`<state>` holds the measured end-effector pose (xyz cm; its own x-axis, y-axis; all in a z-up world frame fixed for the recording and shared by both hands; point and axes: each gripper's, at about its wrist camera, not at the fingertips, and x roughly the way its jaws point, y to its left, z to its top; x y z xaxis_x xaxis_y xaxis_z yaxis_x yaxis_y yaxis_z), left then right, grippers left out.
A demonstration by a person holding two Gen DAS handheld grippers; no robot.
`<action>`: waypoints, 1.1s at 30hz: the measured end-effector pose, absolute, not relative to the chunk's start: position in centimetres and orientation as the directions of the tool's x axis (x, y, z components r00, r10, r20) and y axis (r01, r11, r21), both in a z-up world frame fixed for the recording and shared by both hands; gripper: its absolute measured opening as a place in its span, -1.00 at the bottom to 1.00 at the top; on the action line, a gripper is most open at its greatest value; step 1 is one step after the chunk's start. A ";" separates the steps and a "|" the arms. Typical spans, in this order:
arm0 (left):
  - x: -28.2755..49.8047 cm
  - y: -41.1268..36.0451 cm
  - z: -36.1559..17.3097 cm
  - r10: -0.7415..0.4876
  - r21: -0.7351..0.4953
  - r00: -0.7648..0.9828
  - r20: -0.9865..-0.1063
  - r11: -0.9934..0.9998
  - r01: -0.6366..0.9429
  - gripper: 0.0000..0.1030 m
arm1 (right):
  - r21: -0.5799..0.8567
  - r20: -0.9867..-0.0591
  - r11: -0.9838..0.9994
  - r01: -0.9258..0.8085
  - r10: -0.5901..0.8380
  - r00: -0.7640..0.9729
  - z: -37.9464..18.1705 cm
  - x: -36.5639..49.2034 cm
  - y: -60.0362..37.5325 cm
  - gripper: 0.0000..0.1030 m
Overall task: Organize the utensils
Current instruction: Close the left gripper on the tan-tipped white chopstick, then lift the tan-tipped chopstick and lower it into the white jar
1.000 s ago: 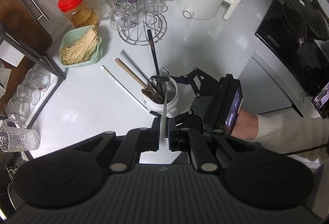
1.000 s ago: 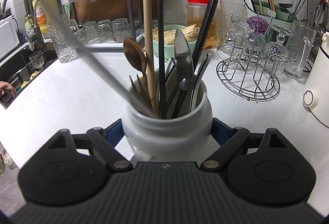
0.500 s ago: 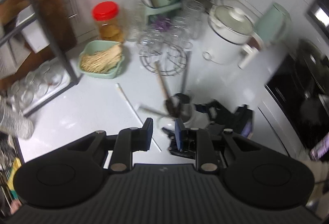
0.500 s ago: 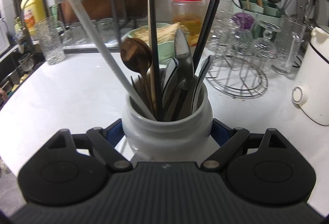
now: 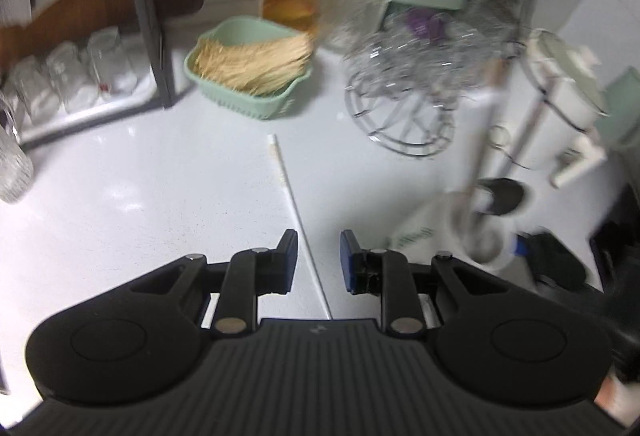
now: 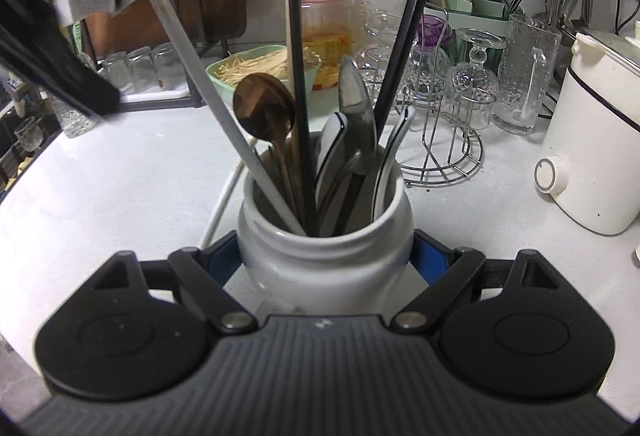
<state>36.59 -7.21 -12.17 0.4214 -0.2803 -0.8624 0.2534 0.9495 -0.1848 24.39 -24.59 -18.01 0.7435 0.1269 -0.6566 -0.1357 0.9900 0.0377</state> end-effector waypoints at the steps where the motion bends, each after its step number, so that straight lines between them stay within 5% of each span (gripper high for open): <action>1: 37.2 -7.2 -13.5 -0.271 -0.188 0.424 -0.864 0.956 0.227 -0.48 | 0.037 -0.655 0.990 -0.137 0.128 0.744 -18.0 24.4 -24.6 0.76; 16: 42.6 -8.8 -23.6 -0.208 -0.185 0.465 -0.860 0.978 0.096 -0.57 | 0.034 -0.665 0.987 -0.157 0.139 0.734 -18.0 24.6 -24.7 0.76; 19: 42.0 -9.6 -23.9 -0.190 -0.150 0.475 -0.859 0.981 0.121 -0.84 | 0.030 -0.662 0.986 -0.166 0.144 0.735 -18.0 24.5 -24.8 0.76; 33: 35.1 -9.3 -23.1 -0.179 -0.150 0.420 -0.890 0.984 0.100 -0.89 | 0.027 -0.653 0.979 -0.200 0.169 0.738 -18.1 24.5 -25.2 0.76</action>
<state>35.14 -9.30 -23.08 0.4199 -0.1787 -0.8898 0.1000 0.9836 -0.1503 24.53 -25.16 -18.09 0.7379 0.1690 -0.6534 -0.2004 0.9794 0.0270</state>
